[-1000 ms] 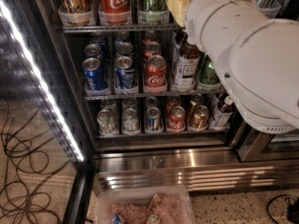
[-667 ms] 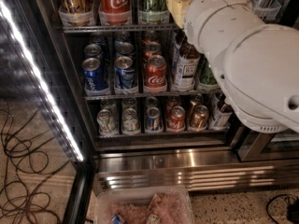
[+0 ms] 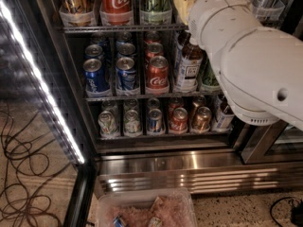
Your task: Pick water bottle from top shelf of fridge
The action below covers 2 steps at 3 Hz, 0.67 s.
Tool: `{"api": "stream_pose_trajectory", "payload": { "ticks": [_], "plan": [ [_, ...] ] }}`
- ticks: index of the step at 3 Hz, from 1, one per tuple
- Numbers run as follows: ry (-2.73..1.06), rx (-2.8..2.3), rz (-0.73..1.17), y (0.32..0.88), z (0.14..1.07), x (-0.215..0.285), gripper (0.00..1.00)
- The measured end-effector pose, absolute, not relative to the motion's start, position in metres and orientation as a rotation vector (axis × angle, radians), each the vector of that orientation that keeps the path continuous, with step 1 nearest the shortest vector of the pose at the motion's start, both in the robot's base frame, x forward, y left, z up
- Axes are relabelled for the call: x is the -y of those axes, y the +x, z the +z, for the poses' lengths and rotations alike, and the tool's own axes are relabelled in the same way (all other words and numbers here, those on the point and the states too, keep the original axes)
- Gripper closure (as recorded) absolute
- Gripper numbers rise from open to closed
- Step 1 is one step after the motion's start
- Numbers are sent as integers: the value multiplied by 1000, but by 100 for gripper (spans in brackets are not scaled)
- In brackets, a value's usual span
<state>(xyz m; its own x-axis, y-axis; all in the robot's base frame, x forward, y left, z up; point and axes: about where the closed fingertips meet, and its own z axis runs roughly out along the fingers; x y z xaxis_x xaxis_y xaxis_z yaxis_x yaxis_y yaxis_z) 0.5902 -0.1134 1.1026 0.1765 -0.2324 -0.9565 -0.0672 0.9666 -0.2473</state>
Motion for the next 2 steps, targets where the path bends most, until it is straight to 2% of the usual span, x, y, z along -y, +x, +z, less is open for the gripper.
{"api": "stream_pose_trajectory", "payload": {
  "ticks": [2],
  "plan": [
    [-247, -1380, -117, 606, 1100, 112, 40]
  ]
}}
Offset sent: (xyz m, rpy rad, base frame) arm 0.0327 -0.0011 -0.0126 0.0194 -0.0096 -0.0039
